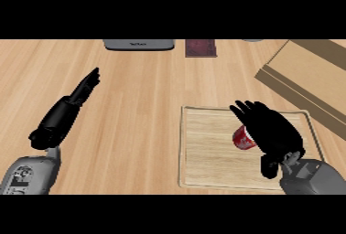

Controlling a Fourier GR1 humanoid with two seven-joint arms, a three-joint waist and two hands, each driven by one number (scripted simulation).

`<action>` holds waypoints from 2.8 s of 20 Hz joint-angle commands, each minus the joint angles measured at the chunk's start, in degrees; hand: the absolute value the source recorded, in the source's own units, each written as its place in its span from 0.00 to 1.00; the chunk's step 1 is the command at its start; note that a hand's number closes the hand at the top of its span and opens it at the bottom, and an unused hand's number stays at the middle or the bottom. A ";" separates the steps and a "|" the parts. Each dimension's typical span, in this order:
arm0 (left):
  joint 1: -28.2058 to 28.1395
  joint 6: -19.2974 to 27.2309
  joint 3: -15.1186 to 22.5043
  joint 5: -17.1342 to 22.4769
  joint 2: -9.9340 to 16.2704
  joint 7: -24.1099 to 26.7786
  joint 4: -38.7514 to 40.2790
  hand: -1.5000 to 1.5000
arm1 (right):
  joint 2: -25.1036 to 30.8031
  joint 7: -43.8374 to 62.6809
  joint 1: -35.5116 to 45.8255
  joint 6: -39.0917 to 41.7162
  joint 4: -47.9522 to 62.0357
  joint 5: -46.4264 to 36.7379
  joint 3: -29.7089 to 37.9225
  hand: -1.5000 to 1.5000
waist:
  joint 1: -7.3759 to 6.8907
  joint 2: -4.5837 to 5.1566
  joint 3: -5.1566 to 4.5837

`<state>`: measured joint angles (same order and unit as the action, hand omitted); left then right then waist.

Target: Pick the can from the tray and place it in the cardboard box

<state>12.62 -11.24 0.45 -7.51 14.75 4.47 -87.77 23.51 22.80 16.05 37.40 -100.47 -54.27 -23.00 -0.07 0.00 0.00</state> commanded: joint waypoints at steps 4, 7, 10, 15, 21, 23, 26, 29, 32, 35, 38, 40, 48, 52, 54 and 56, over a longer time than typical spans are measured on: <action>4.01 -3.21 -3.25 1.39 0.79 1.59 5.38 0.50 | 0.08 -6.50 -0.19 -6.16 9.18 -5.80 1.05 0.00 | 0.15 0.12 0.00; -0.16 -2.30 -1.93 -0.23 -1.27 -1.85 -2.48 0.50 | -1.64 -6.88 -1.82 -2.43 5.79 -6.29 3.55 0.00 | 0.04 -0.02 0.00; 2.75 -2.66 -3.03 -0.48 -0.48 -0.55 0.97 0.50 | -1.94 -12.41 -1.19 -8.48 13.47 -7.23 2.86 0.00 | -0.02 0.06 0.01; 1.37 -3.67 -3.96 0.45 -0.12 -2.21 -1.23 0.50 | -2.86 -17.31 0.61 -13.49 14.33 -10.83 -0.04 1.00 | -0.25 0.04 0.02; 2.62 -2.56 -2.39 -0.93 -2.81 -4.28 -0.51 0.50 | -2.83 -23.41 -1.39 -21.34 15.62 -13.02 1.43 1.00 | 0.04 0.04 0.02; -0.59 -3.14 -2.63 -1.26 -1.66 0.54 -1.00 0.50 | -7.02 -25.59 8.70 -19.36 26.25 -8.46 5.41 1.00 | -1.06 0.25 0.03; 2.01 -3.99 -2.08 -1.07 -1.78 0.16 0.93 0.50 | -9.65 -29.70 13.97 -20.58 35.83 -3.63 10.10 1.00 | -2.17 0.86 0.10; 2.15 -1.87 -1.43 -2.57 -3.26 -2.19 0.10 0.50 | -10.77 -33.88 17.68 -25.50 40.19 -4.15 11.39 1.00 | -1.41 0.44 0.07; -0.25 -2.58 -0.91 -2.49 -3.34 0.06 -1.59 0.50 | -10.30 -37.87 19.81 -31.88 42.97 -4.60 13.66 1.00 | -1.10 0.27 0.05; -1.24 -4.29 -3.10 -0.70 -1.35 -1.58 -3.32 0.50 | -7.09 -40.85 18.81 -32.92 36.85 -4.80 14.04 1.00 | -0.41 -0.02 0.02; -1.61 -3.45 -3.37 -0.84 -2.10 -2.04 -3.01 0.50 | -6.58 -38.60 15.79 -33.65 27.11 -5.95 13.19 1.00 | 0.36 -0.24 -0.01; -0.05 -4.22 -4.23 -0.88 -1.20 0.36 -1.03 0.50 | -5.76 -36.75 16.83 -29.87 24.05 -4.54 15.45 1.00 | 0.39 -0.16 -0.02; 1.00 -2.85 -3.10 -2.55 -2.30 -0.96 0.12 0.50 | -5.30 -22.49 24.36 -29.19 24.43 4.89 34.37 1.00 | 0.35 -0.01 0.03; -0.56 -2.52 -1.41 -2.52 -4.11 -3.62 -4.03 0.50 | -1.66 -18.88 27.24 -30.17 27.01 4.95 39.12 1.00 | -0.21 -0.12 0.04; -0.03 -3.03 -2.82 -2.73 -2.48 -0.85 -1.76 0.50 | -0.30 -18.89 30.78 -34.10 34.84 3.07 40.62 1.00 | -0.82 0.23 0.02; 1.46 -4.24 -3.87 -1.13 -1.76 -3.82 -2.69 0.50 | 3.56 -23.42 30.17 -34.71 38.67 5.59 44.06 1.00 | -0.68 0.24 0.05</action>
<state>12.88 -14.84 -2.61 -9.39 12.33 3.27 -89.29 22.90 1.41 44.69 4.86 -68.17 -50.16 16.21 -0.53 0.12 0.00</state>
